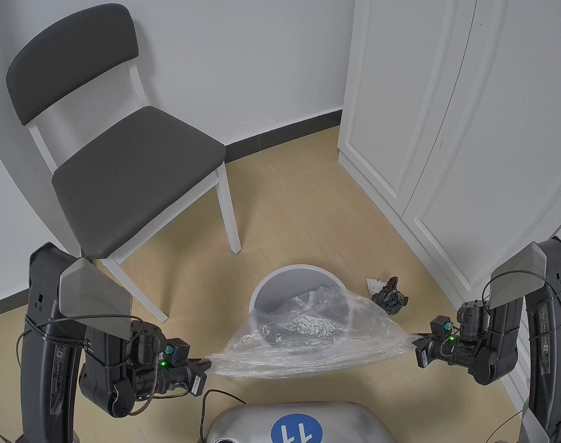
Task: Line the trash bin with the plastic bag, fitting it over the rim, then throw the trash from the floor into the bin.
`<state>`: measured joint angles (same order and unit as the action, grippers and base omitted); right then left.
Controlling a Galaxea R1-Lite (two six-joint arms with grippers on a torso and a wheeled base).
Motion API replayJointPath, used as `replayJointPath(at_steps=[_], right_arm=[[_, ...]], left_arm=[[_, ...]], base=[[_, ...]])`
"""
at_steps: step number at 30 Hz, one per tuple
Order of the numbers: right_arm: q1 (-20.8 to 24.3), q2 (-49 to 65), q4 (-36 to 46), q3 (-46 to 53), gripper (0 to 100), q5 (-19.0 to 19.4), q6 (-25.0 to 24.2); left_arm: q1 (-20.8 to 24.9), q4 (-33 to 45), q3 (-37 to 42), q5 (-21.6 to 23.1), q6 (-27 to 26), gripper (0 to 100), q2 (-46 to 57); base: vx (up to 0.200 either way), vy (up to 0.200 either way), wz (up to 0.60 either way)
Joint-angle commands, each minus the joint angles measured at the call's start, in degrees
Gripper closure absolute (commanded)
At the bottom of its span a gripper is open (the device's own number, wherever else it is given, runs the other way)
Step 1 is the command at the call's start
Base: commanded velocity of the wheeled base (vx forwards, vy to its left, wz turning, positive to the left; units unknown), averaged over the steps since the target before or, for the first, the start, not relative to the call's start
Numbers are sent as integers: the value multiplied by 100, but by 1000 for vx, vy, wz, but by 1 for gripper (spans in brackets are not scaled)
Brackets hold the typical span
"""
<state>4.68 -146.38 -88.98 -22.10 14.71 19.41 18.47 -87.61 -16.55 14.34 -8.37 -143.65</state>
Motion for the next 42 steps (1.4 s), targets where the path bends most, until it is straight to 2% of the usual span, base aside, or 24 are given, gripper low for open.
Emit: replayJointPath(at_steps=[1,6,12,18,24,29,33,38,42], right_arm=[[-2,-39,-102,22,100,5,2],[77,-189,-102,-66,100,-4,2],[147,-250,-102,-207,100,-30,2],[217,-180,-102,-216,100,-56,19],[332,-39,-102,-163,100,-153,177],[464,-4,-102,-145,100,-452,283],[472,5,-102,-128,100,-478,424],[472,-30,-102,-137,100,-619,511],[464,-74,-102,-163,100,-619,503]], left_arm=[[-19,-1,21,25,-15,100,4],[-19,-1,-58,8,-41,100,-14],[25,-10,-173,-45,-472,100,-31],[148,-19,-146,-71,-560,100,101],[447,-19,-6,-370,-560,100,461],[720,-19,-41,-1056,-569,100,637],[825,-19,21,-1258,-569,100,619],[834,-19,91,-1381,-613,100,584],[605,-19,100,-1469,-859,100,408]], base=[[0,0,0],[0,0,0],[0,0,0],[0,0,0],[0,0,0],[0,0,0],[0,0,0],[0,0,0],[0,0,0]])
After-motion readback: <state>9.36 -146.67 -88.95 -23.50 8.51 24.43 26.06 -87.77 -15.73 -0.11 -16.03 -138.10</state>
